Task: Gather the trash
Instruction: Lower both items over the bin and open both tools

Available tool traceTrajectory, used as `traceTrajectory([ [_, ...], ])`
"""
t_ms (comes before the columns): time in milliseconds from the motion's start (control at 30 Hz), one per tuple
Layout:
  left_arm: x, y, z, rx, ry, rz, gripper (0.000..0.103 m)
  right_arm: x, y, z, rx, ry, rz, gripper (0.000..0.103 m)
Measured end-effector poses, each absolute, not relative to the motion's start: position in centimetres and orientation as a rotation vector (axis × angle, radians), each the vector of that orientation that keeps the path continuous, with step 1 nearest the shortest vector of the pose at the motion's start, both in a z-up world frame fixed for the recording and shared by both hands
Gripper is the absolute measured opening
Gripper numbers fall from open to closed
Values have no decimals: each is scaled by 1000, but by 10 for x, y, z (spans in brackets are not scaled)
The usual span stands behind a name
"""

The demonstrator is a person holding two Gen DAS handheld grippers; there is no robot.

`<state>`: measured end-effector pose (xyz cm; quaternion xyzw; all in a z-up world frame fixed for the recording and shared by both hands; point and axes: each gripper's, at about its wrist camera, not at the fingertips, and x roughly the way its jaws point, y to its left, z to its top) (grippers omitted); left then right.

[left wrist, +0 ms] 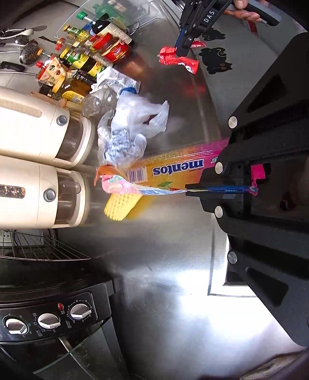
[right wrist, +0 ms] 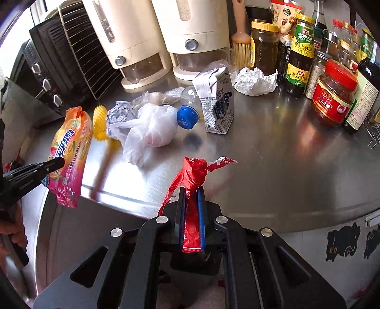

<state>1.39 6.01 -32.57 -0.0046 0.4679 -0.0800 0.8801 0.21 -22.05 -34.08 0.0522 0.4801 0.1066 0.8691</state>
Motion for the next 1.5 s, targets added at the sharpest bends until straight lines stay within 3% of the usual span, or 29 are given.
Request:
traceTrajectory([
  [300,-61,29,-331,7,1034,-227,0,-47,-232,-351,130,1038,272,10],
  [600,-92,-6,-415,8,1225,-315,0,-80,-243,-419,169,1184,260,10],
  [1067,-75,-45,-557,-32,1401,-355,0,-60,-227,-545,231,1354,235,10],
  [1500,-42,-61,-633,-21,1529,-364,0,-26,-224,-622,375,1479,165,14],
])
